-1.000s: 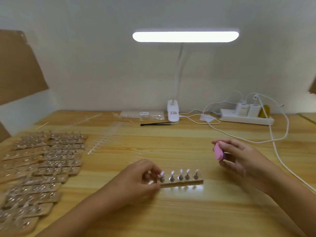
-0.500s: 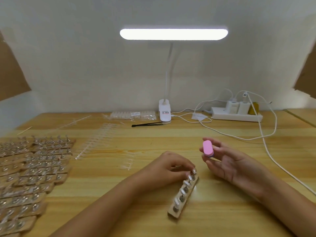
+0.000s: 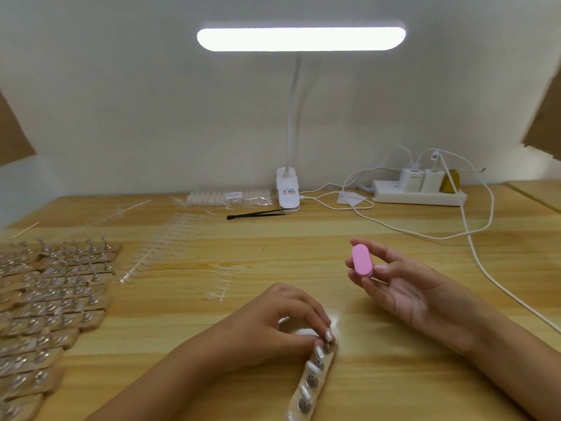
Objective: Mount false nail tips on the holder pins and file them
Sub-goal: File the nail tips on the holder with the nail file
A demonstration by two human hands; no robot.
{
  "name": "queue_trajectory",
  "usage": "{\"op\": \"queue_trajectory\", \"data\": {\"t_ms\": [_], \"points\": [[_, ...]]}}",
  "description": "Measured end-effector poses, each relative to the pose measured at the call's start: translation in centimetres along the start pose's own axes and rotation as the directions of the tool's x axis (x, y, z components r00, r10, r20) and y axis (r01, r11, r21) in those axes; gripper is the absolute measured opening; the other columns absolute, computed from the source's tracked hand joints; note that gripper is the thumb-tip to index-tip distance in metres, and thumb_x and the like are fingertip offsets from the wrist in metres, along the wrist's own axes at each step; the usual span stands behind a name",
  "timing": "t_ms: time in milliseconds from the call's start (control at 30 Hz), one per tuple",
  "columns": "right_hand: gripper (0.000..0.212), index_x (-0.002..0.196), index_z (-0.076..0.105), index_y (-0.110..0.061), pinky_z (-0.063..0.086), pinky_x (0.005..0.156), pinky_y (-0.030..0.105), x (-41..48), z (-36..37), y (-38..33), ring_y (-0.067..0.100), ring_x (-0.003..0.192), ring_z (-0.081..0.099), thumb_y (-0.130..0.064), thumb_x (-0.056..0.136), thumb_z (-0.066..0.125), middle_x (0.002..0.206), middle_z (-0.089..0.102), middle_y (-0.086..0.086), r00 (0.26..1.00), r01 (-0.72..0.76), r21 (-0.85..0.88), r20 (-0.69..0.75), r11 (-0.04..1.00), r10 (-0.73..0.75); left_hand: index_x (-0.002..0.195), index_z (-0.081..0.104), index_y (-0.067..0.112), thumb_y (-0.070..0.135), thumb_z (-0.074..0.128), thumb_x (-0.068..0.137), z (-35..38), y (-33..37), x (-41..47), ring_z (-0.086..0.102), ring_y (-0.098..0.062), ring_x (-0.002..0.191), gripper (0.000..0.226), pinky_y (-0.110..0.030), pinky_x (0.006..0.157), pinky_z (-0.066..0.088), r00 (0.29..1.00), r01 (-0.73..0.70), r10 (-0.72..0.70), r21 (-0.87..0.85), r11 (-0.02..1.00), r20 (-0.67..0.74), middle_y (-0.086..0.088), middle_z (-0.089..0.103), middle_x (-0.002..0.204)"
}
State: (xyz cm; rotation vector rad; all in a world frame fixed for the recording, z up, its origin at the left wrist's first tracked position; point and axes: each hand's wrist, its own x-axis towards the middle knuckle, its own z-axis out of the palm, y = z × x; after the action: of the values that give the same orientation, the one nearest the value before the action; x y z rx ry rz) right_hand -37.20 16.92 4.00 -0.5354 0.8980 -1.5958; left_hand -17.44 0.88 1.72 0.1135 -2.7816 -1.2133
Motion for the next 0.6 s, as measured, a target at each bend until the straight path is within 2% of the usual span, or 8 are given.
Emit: {"op": "queue_trajectory", "data": {"t_ms": [67, 167, 267, 367, 433, 500, 600], "points": [[0.051, 0.122, 0.068, -0.010, 0.060, 0.079, 0.027, -0.1, 0.1, -0.1, 0.023, 0.096, 0.067, 0.002, 0.072, 0.066, 0.112, 0.067, 0.020, 1.000, 0.006, -0.010, 0.008, 1.000, -0.006, 0.091, 0.071, 0.049, 0.037, 0.071, 0.087, 0.1, -0.1, 0.0, 0.043, 0.002, 0.119, 0.012, -0.019, 0.100, 0.033, 1.000, -0.017, 0.017, 0.007, 1.000, -0.013, 0.027, 0.064, 0.112], [0.051, 0.124, 0.067, -0.010, 0.060, 0.076, 0.024, -0.1, 0.1, -0.1, 0.017, 0.089, 0.068, -0.004, 0.073, 0.072, 0.108, 0.067, 0.016, 1.000, 0.006, -0.023, 0.030, 1.000, -0.005, 0.095, 0.075, 0.038, 0.037, 0.074, 0.086, 0.3, 0.0, 0.0, 0.043, 0.003, 0.118, 0.010, -0.010, 0.097, 0.029, 0.999, -0.050, 0.050, 0.034, 0.998, -0.004, 0.025, 0.064, 0.112], [0.069, 0.126, 0.066, -0.009, 0.060, 0.078, 0.024, -0.1, -0.1, -0.1, 0.014, 0.085, 0.066, -0.015, 0.062, 0.090, 0.103, 0.067, 0.012, 0.999, -0.004, -0.029, 0.040, 1.000, 0.005, 0.095, 0.075, 0.036, 0.039, 0.074, 0.084, 0.3, 0.1, 0.0, 0.043, 0.002, 0.118, 0.012, -0.011, 0.097, 0.029, 0.999, -0.044, 0.044, 0.032, 0.999, -0.008, 0.025, 0.064, 0.111], [0.075, 0.124, 0.067, -0.010, 0.060, 0.075, 0.025, 0.1, -0.1, 0.2, 0.015, 0.082, 0.065, -0.024, 0.056, 0.094, 0.099, 0.066, 0.010, 1.000, -0.014, -0.028, 0.014, 1.000, 0.015, 0.090, 0.075, 0.037, 0.043, 0.074, 0.082, 0.7, 0.3, 0.0, 0.045, 0.003, 0.116, 0.010, -0.013, 0.097, 0.031, 0.998, -0.010, 0.011, 0.010, 1.000, -0.060, 0.024, 0.065, 0.108], [0.074, 0.124, 0.067, -0.010, 0.059, 0.073, 0.026, 0.2, 0.0, 0.5, 0.015, 0.081, 0.065, -0.027, 0.057, 0.094, 0.096, 0.066, 0.009, 1.000, -0.013, -0.019, 0.008, 1.000, 0.014, 0.089, 0.071, 0.041, 0.045, 0.072, 0.081, 1.2, 0.5, 0.1, 0.048, 0.005, 0.112, 0.009, -0.022, 0.098, 0.037, 0.990, 0.056, -0.059, -0.024, 0.998, -0.125, 0.027, 0.065, 0.104], [0.072, 0.125, 0.067, -0.011, 0.059, 0.075, 0.027, 0.3, 0.1, 0.7, 0.014, 0.081, 0.064, -0.029, 0.060, 0.092, 0.095, 0.065, 0.007, 1.000, 0.008, -0.040, 0.010, 0.999, -0.007, 0.088, 0.069, 0.042, 0.043, 0.072, 0.083, 1.6, 0.7, 0.3, 0.058, 0.003, 0.101, 0.006, -0.025, 0.092, 0.047, 0.961, 0.104, -0.140, -0.158, 0.982, -0.239, 0.026, 0.068, 0.100], [0.056, 0.122, 0.069, -0.017, 0.057, 0.075, 0.026, 0.3, 0.7, 1.3, 0.011, 0.080, 0.062, -0.027, 0.068, 0.083, 0.091, 0.065, 0.003, 0.995, 0.092, -0.225, -0.017, 0.970, -0.098, 0.084, 0.068, 0.037, 0.032, 0.073, 0.085, 2.2, 1.2, 0.5, 0.069, -0.006, 0.089, 0.007, -0.015, 0.079, 0.051, 0.896, 0.048, -0.231, -0.435, 0.899, -0.379, 0.014, 0.074, 0.094]]}}
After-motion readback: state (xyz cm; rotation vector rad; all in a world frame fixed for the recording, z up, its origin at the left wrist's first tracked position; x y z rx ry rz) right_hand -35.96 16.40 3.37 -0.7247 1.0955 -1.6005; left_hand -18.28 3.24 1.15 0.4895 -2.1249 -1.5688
